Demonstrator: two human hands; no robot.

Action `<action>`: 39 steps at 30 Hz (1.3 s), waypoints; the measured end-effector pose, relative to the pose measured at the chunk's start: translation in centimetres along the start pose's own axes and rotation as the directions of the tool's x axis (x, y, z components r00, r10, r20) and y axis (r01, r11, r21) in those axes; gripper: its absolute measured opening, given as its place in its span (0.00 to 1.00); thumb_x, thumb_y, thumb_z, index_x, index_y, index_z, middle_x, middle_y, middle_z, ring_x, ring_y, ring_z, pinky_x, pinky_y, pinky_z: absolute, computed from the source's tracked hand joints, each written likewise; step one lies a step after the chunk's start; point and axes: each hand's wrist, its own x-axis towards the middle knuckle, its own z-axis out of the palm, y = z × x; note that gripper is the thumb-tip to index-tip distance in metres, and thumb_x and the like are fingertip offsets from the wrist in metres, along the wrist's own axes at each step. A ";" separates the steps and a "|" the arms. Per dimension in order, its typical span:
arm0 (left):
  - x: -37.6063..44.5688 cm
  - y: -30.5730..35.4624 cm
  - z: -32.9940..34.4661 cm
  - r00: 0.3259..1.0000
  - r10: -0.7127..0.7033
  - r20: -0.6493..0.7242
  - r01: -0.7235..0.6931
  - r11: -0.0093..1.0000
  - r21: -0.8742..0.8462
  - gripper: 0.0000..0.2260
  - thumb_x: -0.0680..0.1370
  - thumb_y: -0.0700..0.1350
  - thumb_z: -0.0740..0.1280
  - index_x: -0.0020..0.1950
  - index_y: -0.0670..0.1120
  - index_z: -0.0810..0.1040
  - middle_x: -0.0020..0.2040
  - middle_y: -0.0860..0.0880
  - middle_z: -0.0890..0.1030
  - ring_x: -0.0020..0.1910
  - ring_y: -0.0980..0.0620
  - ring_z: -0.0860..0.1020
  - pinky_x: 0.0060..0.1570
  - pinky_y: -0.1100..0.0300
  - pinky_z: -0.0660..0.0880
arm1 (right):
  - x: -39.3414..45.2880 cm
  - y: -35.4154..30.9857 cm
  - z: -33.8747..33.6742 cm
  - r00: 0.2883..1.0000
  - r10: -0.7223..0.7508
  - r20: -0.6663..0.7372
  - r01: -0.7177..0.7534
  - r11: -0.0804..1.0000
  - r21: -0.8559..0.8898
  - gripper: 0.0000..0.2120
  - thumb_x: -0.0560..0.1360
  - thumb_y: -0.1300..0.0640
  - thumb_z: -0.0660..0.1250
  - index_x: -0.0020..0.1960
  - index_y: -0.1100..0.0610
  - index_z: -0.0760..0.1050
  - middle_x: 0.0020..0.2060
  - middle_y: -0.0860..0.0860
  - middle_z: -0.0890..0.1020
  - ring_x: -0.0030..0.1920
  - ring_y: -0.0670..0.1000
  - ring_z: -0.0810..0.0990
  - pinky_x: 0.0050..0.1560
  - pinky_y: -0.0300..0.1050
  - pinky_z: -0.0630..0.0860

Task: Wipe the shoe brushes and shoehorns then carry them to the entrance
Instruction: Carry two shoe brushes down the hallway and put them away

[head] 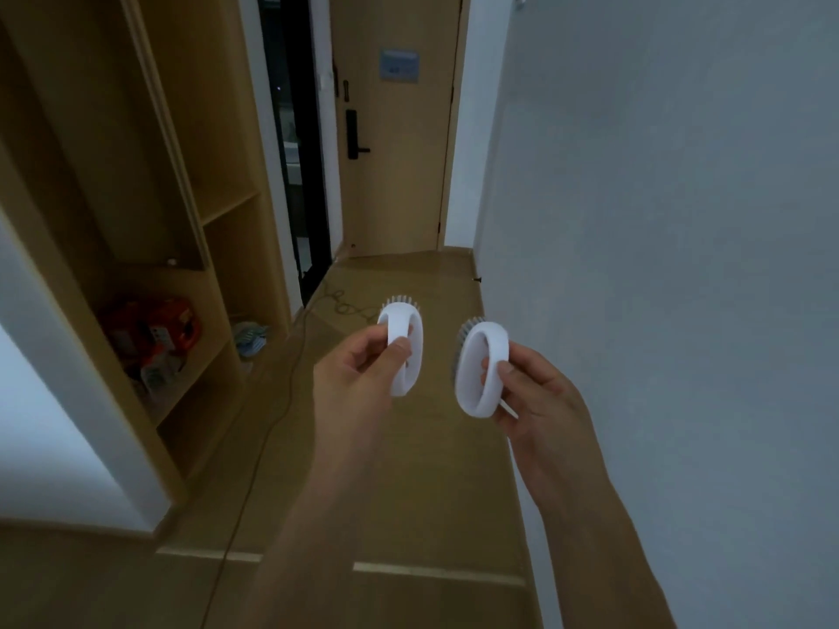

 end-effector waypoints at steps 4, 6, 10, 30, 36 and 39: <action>7.6 -1.7 0.9 1.000 0.014 -0.017 -0.013 0.999 0.041 0.15 0.76 0.47 0.71 0.43 0.70 0.81 0.44 0.68 0.81 0.44 0.70 0.78 0.43 0.62 0.75 | 7.5 1.1 2.3 1.000 0.001 0.016 -0.001 1.000 0.002 0.13 0.80 0.62 0.66 0.61 0.52 0.82 0.53 0.48 0.86 0.53 0.48 0.85 0.48 0.41 0.81; 10.8 -2.5 1.2 0.999 0.025 -0.024 -0.024 0.998 0.059 0.15 0.76 0.47 0.71 0.42 0.71 0.80 0.44 0.69 0.81 0.44 0.71 0.78 0.43 0.64 0.74 | 11.2 1.7 3.3 0.999 -0.007 0.037 0.007 1.000 0.011 0.14 0.79 0.61 0.66 0.63 0.52 0.81 0.54 0.48 0.86 0.54 0.49 0.85 0.47 0.41 0.82; 17.0 -5.1 1.8 0.995 0.017 -0.093 -0.012 0.998 0.056 0.08 0.76 0.48 0.71 0.48 0.62 0.84 0.46 0.63 0.83 0.45 0.67 0.79 0.44 0.61 0.74 | 18.5 3.7 5.5 0.996 0.013 0.086 -0.016 0.999 0.036 0.14 0.80 0.62 0.66 0.63 0.53 0.81 0.54 0.48 0.86 0.55 0.49 0.85 0.47 0.41 0.82; 51.1 -13.5 9.8 0.917 -0.010 -0.399 0.093 0.977 0.189 0.05 0.76 0.48 0.70 0.44 0.59 0.84 0.42 0.59 0.83 0.43 0.56 0.81 0.46 0.52 0.78 | 59.8 10.3 13.3 0.900 0.134 0.414 -0.189 0.977 0.095 0.13 0.77 0.59 0.69 0.51 0.41 0.85 0.52 0.48 0.87 0.53 0.48 0.86 0.43 0.38 0.81; 59.7 -17.2 11.0 0.925 -0.011 -0.380 0.075 0.985 0.154 0.04 0.76 0.48 0.70 0.45 0.56 0.85 0.44 0.56 0.83 0.50 0.48 0.81 0.52 0.45 0.79 | 68.5 13.4 15.4 0.916 0.134 0.379 -0.157 0.987 0.030 0.13 0.78 0.58 0.69 0.52 0.40 0.85 0.50 0.45 0.87 0.51 0.46 0.86 0.44 0.40 0.82; 65.1 -19.1 11.3 0.935 -0.013 -0.354 0.057 0.992 0.116 0.06 0.77 0.45 0.71 0.44 0.55 0.86 0.44 0.55 0.85 0.48 0.51 0.81 0.56 0.42 0.78 | 73.2 14.6 17.3 0.931 0.098 0.352 -0.117 0.993 0.031 0.15 0.77 0.58 0.69 0.47 0.36 0.84 0.46 0.42 0.87 0.47 0.43 0.86 0.41 0.39 0.81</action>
